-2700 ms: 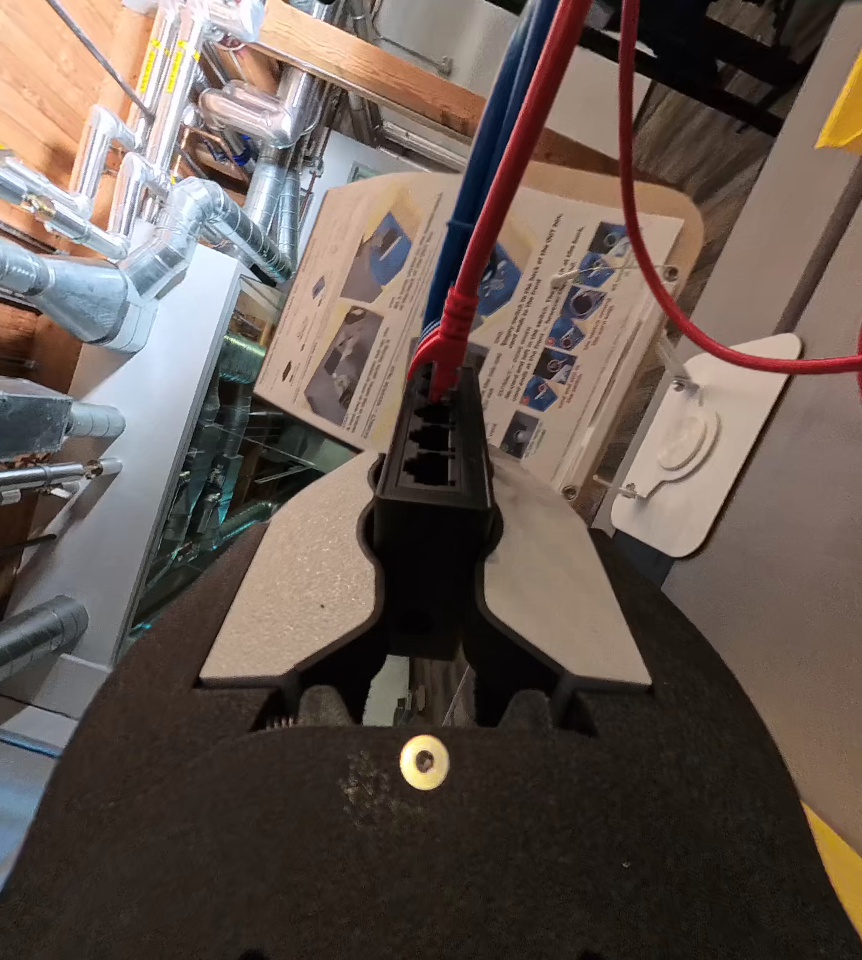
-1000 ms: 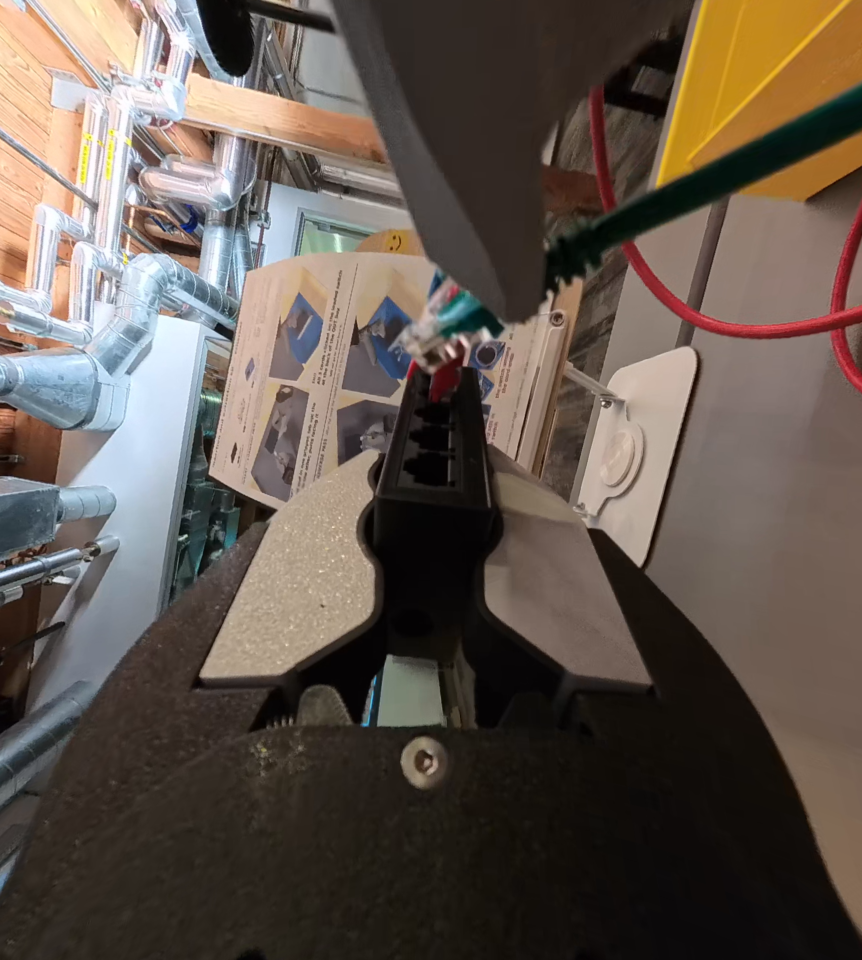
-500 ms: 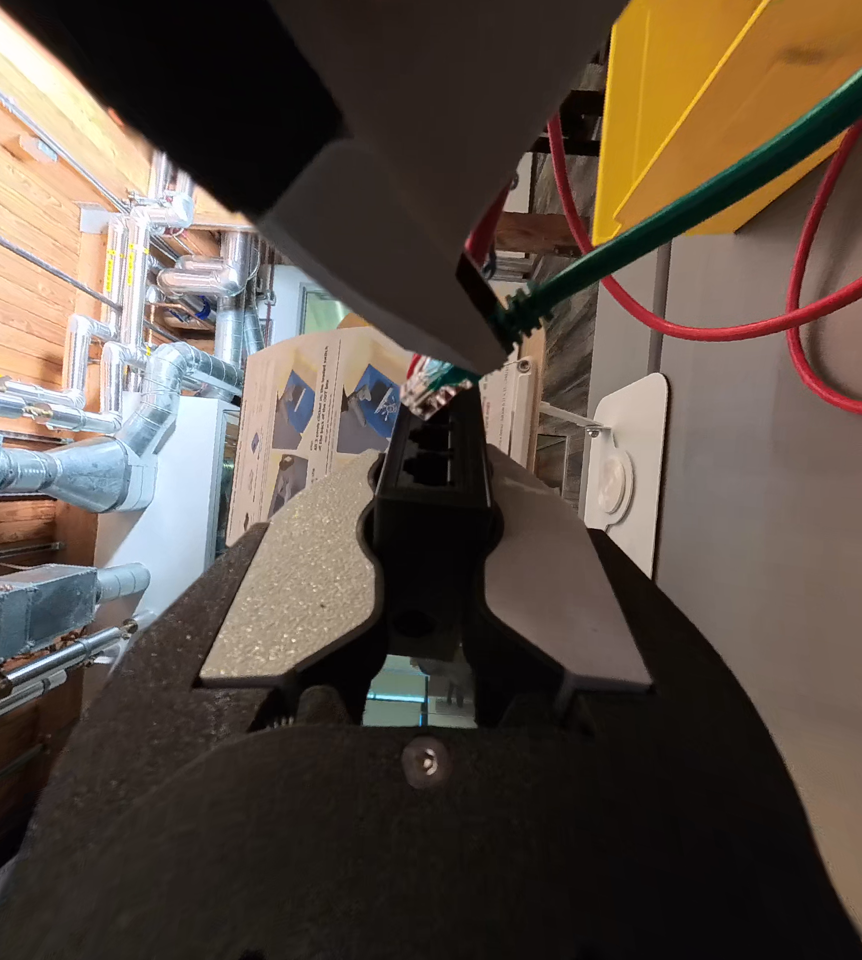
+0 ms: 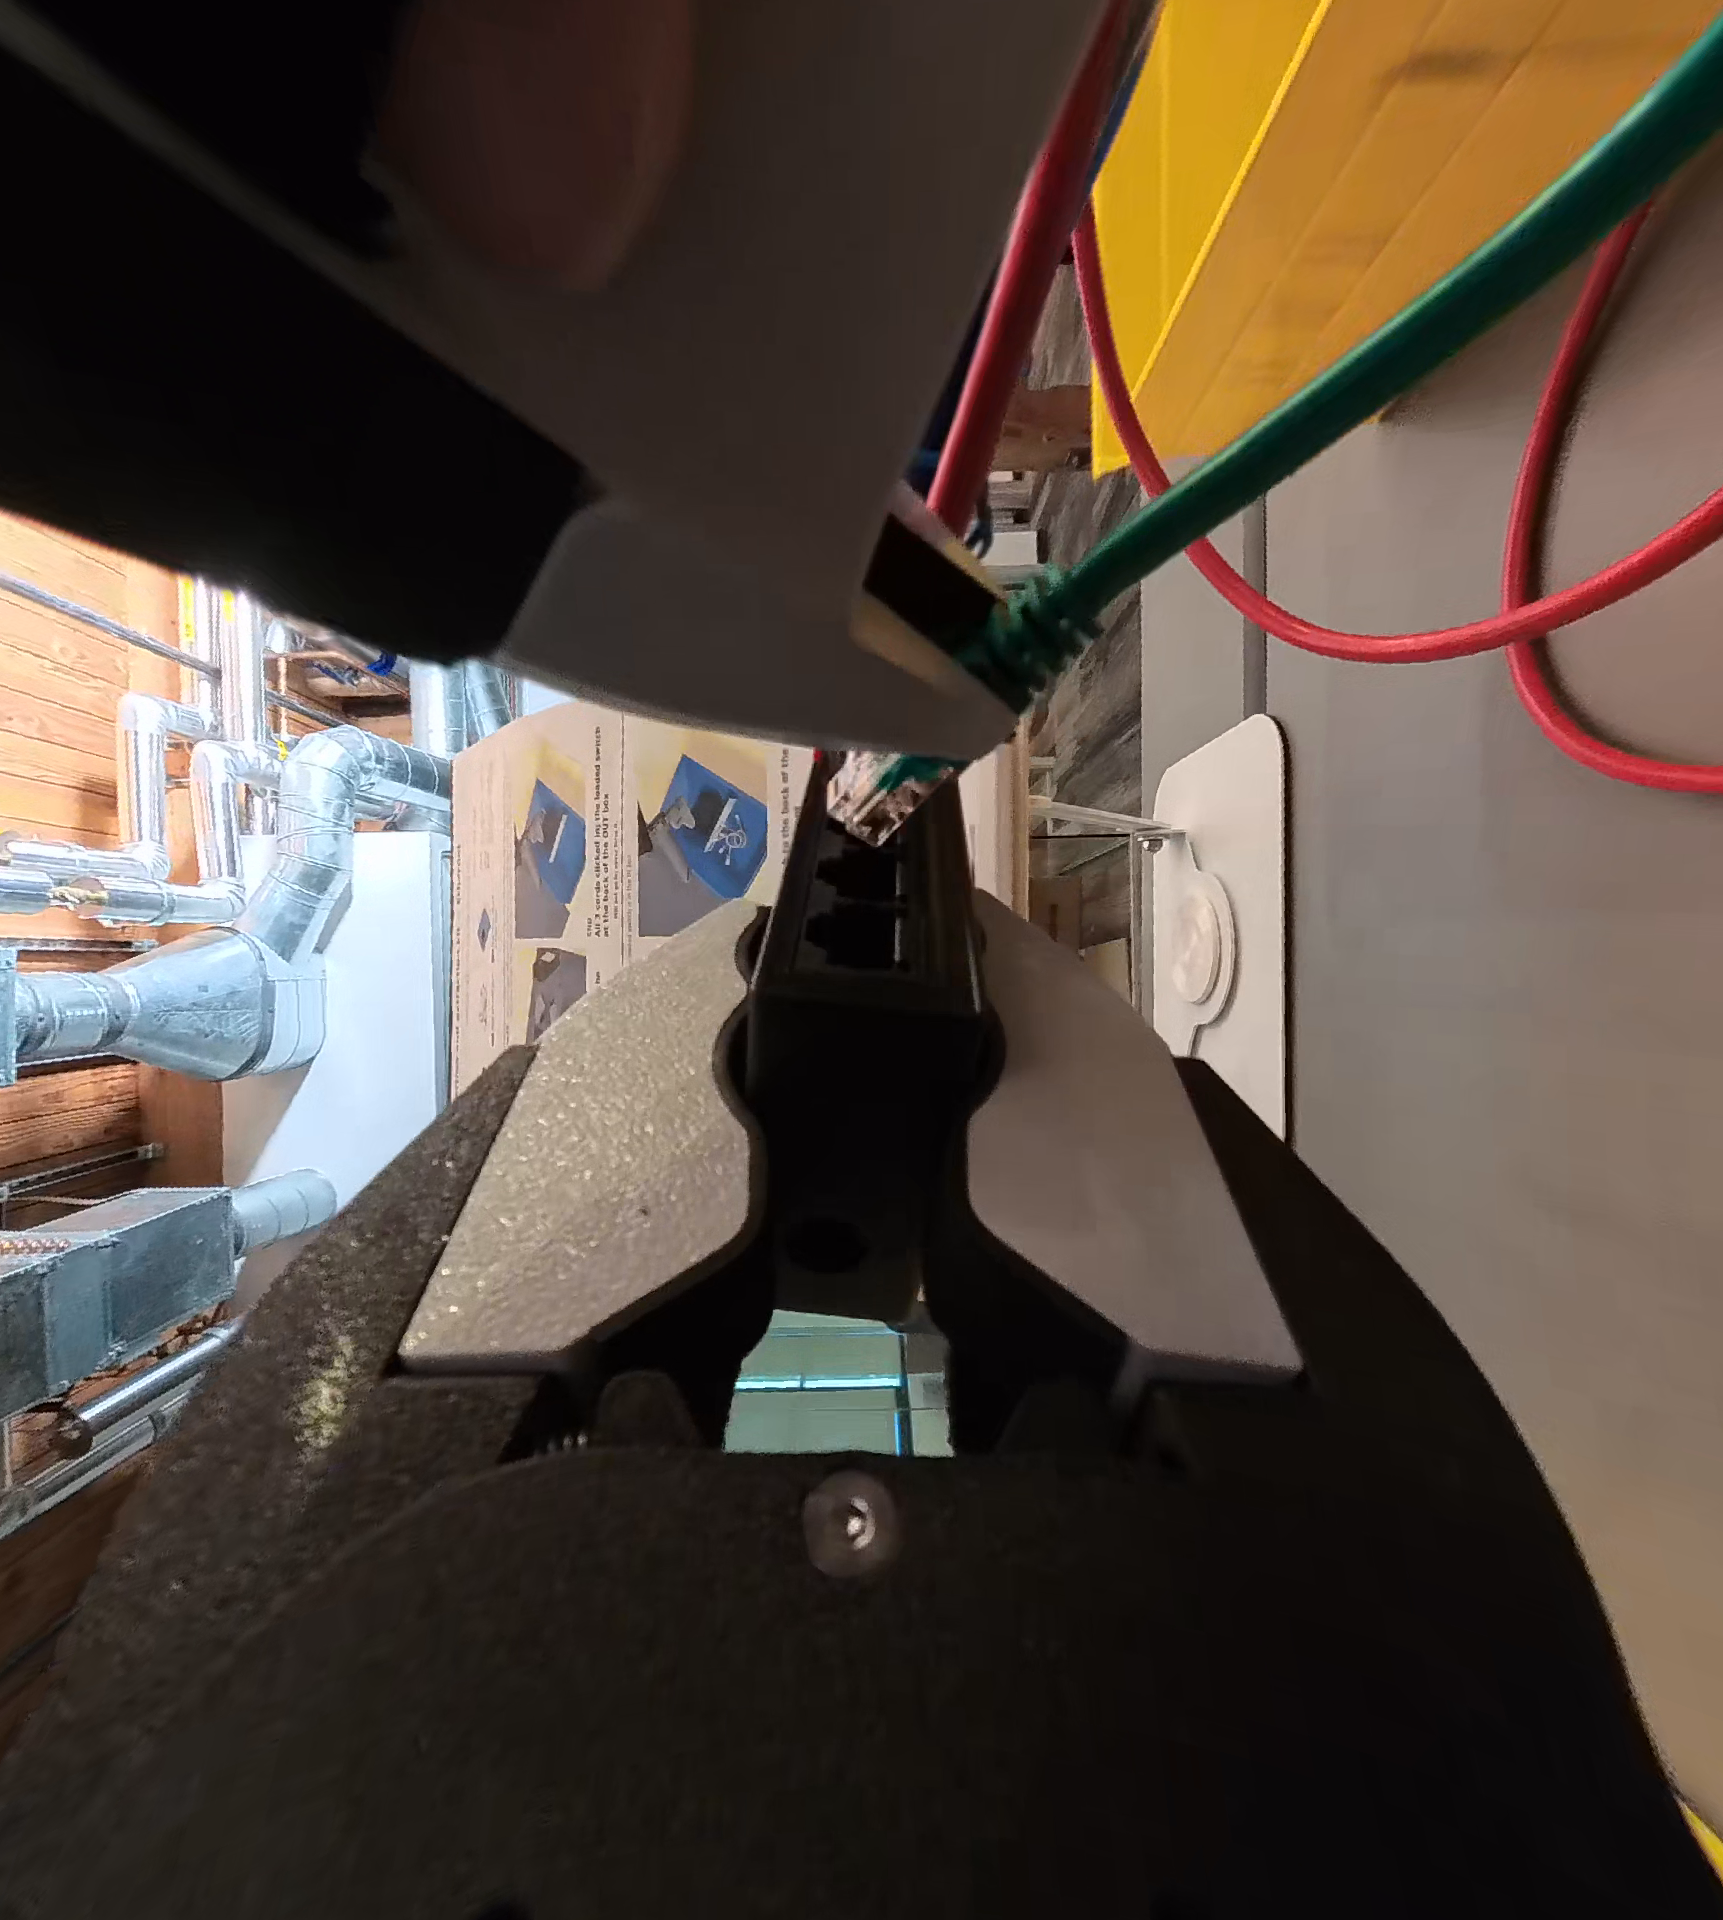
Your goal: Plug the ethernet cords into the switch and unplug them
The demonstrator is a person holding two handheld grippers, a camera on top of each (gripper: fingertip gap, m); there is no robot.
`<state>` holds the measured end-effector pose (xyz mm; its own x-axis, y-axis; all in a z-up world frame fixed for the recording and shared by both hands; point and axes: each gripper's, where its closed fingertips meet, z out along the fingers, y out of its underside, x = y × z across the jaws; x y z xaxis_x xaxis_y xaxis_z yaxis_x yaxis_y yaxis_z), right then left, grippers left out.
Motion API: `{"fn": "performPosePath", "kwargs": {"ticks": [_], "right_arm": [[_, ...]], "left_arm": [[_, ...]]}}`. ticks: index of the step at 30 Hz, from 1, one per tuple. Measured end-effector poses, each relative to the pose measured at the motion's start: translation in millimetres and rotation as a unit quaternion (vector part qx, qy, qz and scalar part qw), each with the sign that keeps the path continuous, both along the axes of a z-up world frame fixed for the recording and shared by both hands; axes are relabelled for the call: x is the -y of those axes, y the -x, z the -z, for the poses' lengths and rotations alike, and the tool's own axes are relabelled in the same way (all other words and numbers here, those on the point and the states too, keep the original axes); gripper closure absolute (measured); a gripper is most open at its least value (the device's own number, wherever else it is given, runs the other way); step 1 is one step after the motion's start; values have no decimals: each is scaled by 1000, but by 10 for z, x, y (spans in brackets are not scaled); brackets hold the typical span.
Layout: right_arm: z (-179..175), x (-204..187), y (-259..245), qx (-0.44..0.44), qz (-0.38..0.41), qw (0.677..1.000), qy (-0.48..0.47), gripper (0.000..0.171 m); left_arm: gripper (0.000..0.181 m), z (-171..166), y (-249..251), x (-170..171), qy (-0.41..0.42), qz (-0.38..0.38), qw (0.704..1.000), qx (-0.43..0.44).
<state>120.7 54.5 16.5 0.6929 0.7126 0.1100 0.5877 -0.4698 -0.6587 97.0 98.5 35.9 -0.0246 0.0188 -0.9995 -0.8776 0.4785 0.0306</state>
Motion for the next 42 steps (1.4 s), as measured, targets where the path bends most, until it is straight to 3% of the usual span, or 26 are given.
{"fn": "performPosePath", "kwargs": {"ticks": [8,14,17,20,24,28,34,42], "right_arm": [[83,-37,18,18,2,1000,3,158],[243,220,308,10,-92,995,43,158],[591,327,607,11,-158,985,71,159],[1203,417,766,51,-204,973,98,158],[1734,501,826,75,-243,964,79,158],[1601,423,891,34,-245,968,32,158],[1648,363,743,93,-222,970,35,153],[1430,308,721,97,-194,976,21,140]], "left_arm": [[151,80,4,-36,15,-6,1000,-9],[150,-159,501,-263,24,-56,997,43],[150,-374,948,-382,19,-99,991,89],[151,-544,1315,-431,15,-131,983,129],[151,-642,1481,-433,9,-142,978,150],[151,-638,1411,-422,12,-133,980,149],[151,-619,1281,-397,16,-118,982,144],[151,-644,1207,-359,20,-104,983,152]]}}
